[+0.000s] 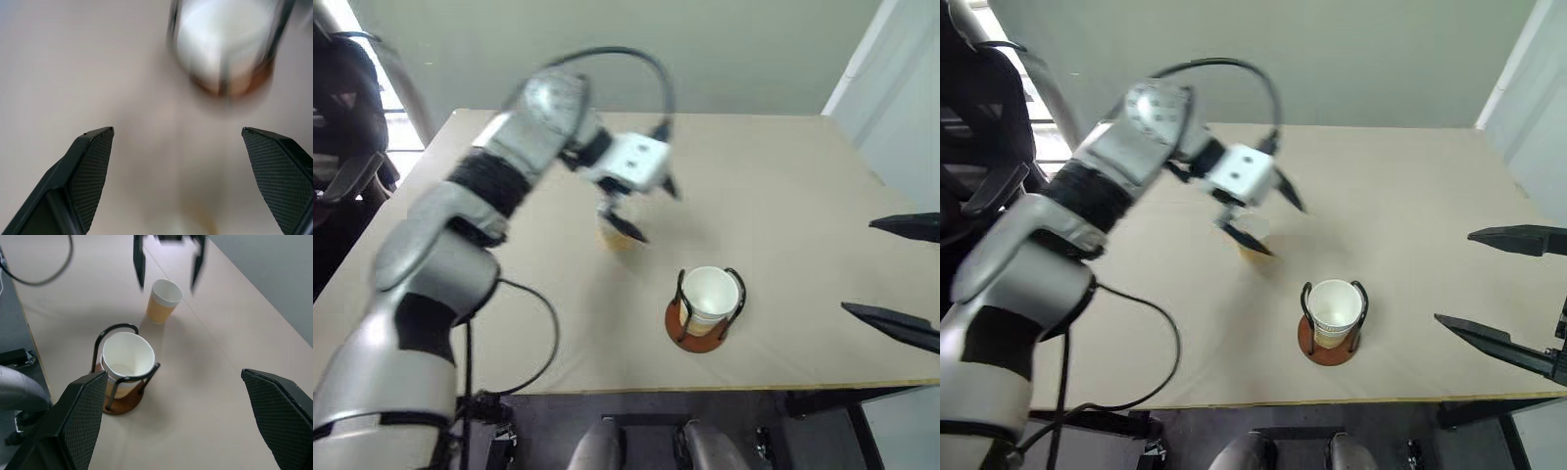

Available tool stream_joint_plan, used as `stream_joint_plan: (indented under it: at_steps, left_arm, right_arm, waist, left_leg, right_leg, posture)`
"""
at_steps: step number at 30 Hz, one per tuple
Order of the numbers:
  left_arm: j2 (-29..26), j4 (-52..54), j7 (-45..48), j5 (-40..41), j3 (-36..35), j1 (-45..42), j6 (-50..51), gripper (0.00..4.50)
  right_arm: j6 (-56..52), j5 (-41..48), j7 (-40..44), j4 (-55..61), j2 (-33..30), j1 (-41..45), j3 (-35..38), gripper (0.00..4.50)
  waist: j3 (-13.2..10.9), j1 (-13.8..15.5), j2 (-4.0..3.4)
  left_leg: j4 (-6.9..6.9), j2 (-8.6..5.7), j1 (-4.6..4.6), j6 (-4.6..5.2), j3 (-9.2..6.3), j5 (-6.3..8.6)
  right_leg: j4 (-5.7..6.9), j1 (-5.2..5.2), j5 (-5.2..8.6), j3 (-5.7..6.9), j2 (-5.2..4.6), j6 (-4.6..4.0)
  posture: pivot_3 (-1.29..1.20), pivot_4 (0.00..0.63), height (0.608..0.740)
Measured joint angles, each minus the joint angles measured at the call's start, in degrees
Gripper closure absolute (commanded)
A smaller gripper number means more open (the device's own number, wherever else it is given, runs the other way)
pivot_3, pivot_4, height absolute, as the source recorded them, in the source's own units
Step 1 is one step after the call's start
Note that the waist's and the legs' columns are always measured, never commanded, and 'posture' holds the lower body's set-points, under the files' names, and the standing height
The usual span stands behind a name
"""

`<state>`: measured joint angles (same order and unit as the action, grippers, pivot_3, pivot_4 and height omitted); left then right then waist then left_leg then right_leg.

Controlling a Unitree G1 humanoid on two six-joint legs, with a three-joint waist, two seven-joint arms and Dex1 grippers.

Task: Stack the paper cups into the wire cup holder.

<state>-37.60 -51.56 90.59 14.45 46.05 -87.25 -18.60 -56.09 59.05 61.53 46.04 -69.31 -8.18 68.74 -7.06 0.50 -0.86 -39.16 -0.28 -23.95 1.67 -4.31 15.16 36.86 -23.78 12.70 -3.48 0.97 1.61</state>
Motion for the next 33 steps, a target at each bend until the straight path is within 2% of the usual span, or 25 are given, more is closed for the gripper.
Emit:
stream_joint_plan:
  at_steps: [2,5,10,16,22,26,33]
  left_arm:
    - [-0.4,-5.0,-0.2,-3.8,-2.5,0.7,-0.3,0.02]
    - [1.7,-10.2,-1.2,-6.3,-7.4,2.5,-0.3,0.02]
    - [6.4,-15.9,-3.7,-11.7,-11.9,6.0,-2.4,0.02]
    - [9.4,-18.0,-4.1,-17.5,-14.2,6.5,-4.1,0.02]
    - [11.0,-21.0,-10.1,-24.0,-15.1,7.3,-4.2,0.02]
    - [11.8,-21.5,-10.5,-25.8,-16.8,7.4,-4.0,0.78]
    - [12.5,-21.6,-11.3,-27.8,-18.8,7.4,-3.9,3.32]
  right_arm:
    - [1.2,-1.2,0.5,-0.9,0.0,0.0,-1.1,0.00]
    - [3.0,-2.4,1.0,-1.3,-0.1,0.5,-4.0,0.00]
    - [4.8,-4.4,2.0,-2.9,-0.3,1.2,-6.3,0.00]
    - [4.8,-4.7,2.2,-2.7,-0.4,1.7,-6.5,0.00]
    - [3.4,-4.6,2.2,-1.8,-0.3,1.7,-6.4,0.00]
    - [2.2,-4.6,2.2,-0.7,-0.3,1.7,-5.8,0.00]
    - [1.5,-4.6,1.8,0.3,0.2,1.7,-4.6,0.00]
  waist:
    - [0.0,0.4,-0.01]
    - [0.0,1.9,-0.01]
    - [0.0,2.3,0.01]
    - [0.0,2.2,0.02]
    - [0.0,2.2,0.02]
    - [0.0,2.2,0.02]
    - [0.0,2.2,0.02]
  left_leg:
    - [-0.05,0.00,-0.09,0.03,-0.05,-0.06]
    - [-0.16,-0.15,-0.22,0.15,-0.15,-0.08]
    - [-0.74,-0.20,-0.41,0.43,0.04,0.09]
    - [-0.86,-0.18,-0.39,0.51,0.19,0.13]
    - [-0.86,-0.14,-0.35,0.52,0.23,0.13]
    - [-0.87,-0.15,-0.35,0.54,0.23,0.11]
    - [-0.87,-0.15,-0.34,0.54,0.28,0.11]
  right_leg:
    - [-0.02,-0.01,-0.01,-0.01,-0.02,0.00]
    - [-0.05,0.02,-0.08,-0.01,-0.13,0.15]
    - [-0.08,0.04,-0.17,0.02,-0.23,0.33]
    - [-0.16,0.06,-0.19,-0.06,-0.24,0.39]
    - [-0.11,0.07,-0.19,-0.08,-0.22,0.39]
    - [-0.11,0.08,-0.19,-0.10,-0.23,0.40]
    - [-0.11,0.07,-0.17,-0.15,-0.20,0.44]
  posture:
    - [0.00,0.150,0.740]
    - [0.00,0.150,0.740]
    - [0.00,0.150,0.740]
    - [0.00,0.150,0.740]
    - [0.00,0.150,0.740]
    - [0.00,0.150,0.740]
    - [0.00,0.150,0.740]
